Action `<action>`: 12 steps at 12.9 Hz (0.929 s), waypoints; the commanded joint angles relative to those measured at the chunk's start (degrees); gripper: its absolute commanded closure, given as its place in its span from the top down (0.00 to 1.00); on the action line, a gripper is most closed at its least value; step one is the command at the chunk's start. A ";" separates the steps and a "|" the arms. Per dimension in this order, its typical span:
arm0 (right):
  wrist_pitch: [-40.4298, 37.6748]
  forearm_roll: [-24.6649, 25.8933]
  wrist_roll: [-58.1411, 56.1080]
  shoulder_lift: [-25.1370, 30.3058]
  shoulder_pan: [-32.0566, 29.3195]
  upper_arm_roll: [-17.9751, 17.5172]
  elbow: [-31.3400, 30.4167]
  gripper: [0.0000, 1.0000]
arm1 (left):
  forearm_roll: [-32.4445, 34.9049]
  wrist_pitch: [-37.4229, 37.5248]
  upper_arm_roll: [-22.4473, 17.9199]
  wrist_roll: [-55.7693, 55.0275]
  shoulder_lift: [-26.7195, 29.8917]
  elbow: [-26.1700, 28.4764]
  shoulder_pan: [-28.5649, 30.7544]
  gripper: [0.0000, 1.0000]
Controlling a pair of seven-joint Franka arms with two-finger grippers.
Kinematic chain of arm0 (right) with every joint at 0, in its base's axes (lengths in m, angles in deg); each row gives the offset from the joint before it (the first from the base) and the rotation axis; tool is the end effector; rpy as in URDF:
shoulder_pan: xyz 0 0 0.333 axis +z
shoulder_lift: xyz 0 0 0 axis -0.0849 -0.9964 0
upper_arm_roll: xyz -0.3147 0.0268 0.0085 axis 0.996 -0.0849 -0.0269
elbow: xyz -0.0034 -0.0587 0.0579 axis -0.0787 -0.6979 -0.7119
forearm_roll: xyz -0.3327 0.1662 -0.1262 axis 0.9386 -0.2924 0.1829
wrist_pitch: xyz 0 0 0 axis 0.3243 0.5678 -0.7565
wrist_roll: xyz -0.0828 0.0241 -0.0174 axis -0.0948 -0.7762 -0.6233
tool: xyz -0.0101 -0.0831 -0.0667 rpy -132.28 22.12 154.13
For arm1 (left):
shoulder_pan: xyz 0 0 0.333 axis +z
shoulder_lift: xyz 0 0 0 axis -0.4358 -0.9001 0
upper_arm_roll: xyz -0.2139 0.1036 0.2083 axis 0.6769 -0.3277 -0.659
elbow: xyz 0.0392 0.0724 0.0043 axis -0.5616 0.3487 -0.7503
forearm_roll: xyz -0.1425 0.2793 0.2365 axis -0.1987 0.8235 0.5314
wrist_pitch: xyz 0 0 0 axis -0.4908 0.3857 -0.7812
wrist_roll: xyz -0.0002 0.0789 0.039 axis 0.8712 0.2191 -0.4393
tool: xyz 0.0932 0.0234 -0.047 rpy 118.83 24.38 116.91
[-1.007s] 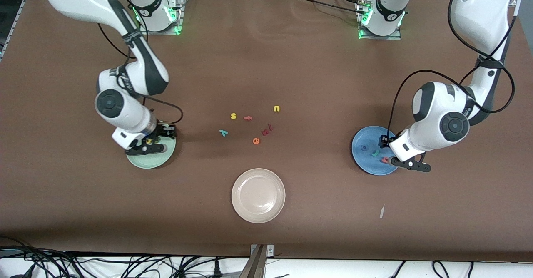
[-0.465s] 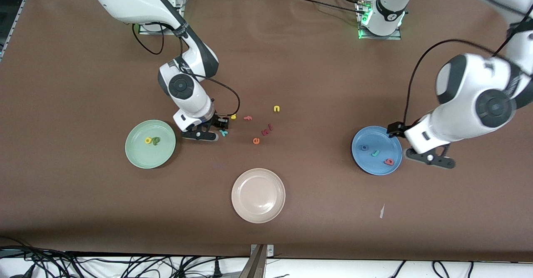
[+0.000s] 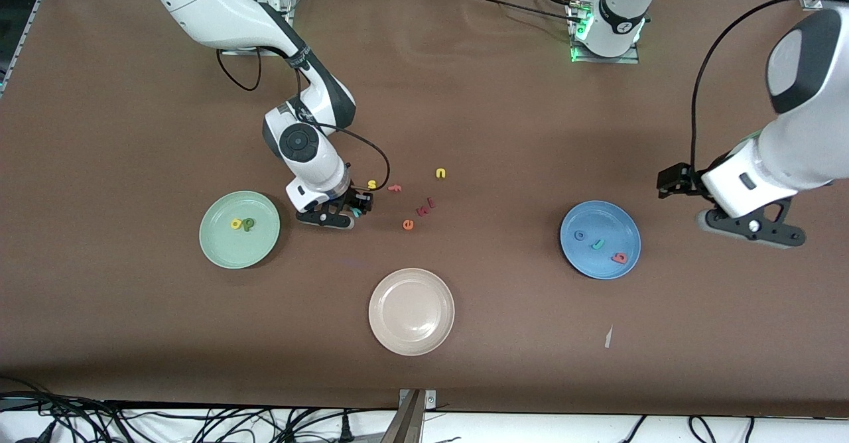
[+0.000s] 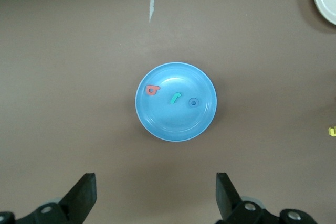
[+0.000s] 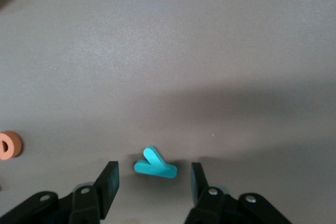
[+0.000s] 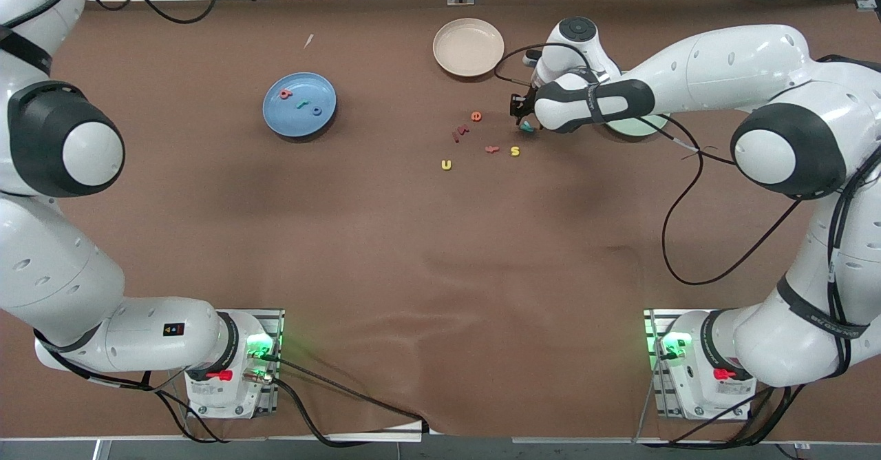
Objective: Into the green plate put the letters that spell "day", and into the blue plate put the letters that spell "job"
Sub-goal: 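Raise the left gripper to rest while the right gripper grasps the teal y, then carry the teal y onto the green plate and open the right gripper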
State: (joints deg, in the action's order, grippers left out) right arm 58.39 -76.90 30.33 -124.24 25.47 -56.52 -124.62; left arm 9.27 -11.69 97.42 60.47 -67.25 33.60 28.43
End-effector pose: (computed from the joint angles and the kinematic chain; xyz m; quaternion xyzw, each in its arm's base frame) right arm 0.5511 0.3344 0.1895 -0.9952 0.0856 -0.0182 0.0440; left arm 0.6409 -0.0698 0.5580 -0.9939 0.1038 0.0357 0.0083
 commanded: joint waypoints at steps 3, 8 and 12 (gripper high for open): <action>1.87 0.28 1.95 -2.27 2.52 1.71 1.78 0.63 | -4.79 -4.25 -9.43 -1.16 19.49 21.92 -4.34 1.00; 2.13 1.60 1.95 -2.63 2.52 1.97 1.16 0.37 | -4.45 -7.09 -9.01 -1.16 23.31 27.34 -5.05 1.00; 2.31 2.39 1.86 -2.72 2.52 1.97 1.08 0.09 | -3.92 -6.74 -2.70 -1.16 22.61 25.76 -0.32 1.00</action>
State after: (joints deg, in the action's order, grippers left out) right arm 59.71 -75.91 31.19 -125.87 27.44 -55.08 -123.83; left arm 5.77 -18.09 91.43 59.64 -45.03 59.51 25.16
